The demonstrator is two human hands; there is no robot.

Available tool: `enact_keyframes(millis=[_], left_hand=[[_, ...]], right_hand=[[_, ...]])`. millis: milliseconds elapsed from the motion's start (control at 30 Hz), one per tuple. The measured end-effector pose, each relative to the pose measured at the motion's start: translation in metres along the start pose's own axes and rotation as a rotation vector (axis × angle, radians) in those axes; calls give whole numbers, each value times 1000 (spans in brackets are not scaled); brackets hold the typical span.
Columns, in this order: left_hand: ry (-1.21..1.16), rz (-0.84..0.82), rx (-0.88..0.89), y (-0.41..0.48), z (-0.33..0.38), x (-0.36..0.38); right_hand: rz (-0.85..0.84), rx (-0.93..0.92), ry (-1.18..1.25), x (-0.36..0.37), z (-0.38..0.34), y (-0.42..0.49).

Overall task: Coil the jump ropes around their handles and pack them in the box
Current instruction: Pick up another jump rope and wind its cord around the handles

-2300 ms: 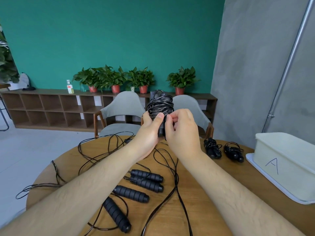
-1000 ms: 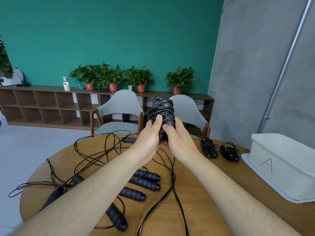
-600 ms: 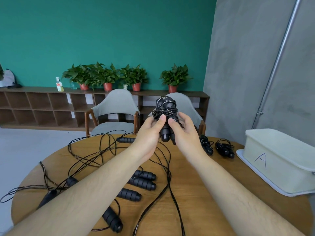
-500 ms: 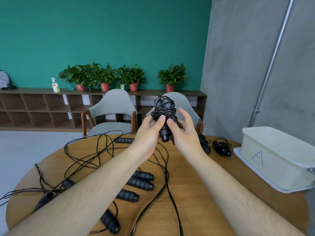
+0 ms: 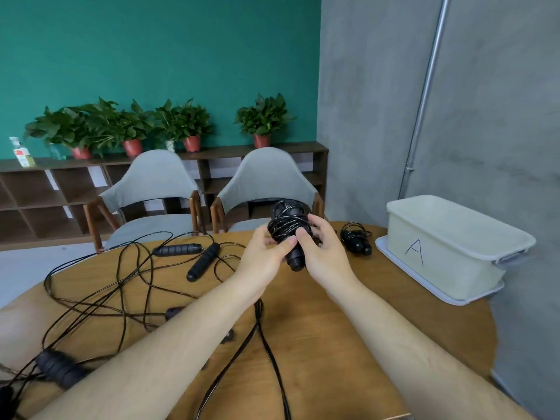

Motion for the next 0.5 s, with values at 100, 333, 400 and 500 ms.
enact_keyframes(millis=[100, 333, 400, 500], left_hand=[[25, -18, -37, 9, -19, 23], [79, -116, -152, 29, -74, 102], [120, -127, -171, 32, -91, 123], [173, -167, -205, 33, -113, 155]], right_hand=[[22, 44, -30, -18, 22, 14], [177, 195, -127, -80, 86, 46], [200, 235, -162, -96, 103, 52], [234, 291, -214, -120, 126, 60]])
Point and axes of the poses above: each hand's wrist, its own y-axis towards the middle knuckle, its own x-axis out of the palm, z = x × y, the point moved 6 cm from there along y, towards the middle knuckle, and after that the axes turned 8 degrees about x, right-handed, at the moved point
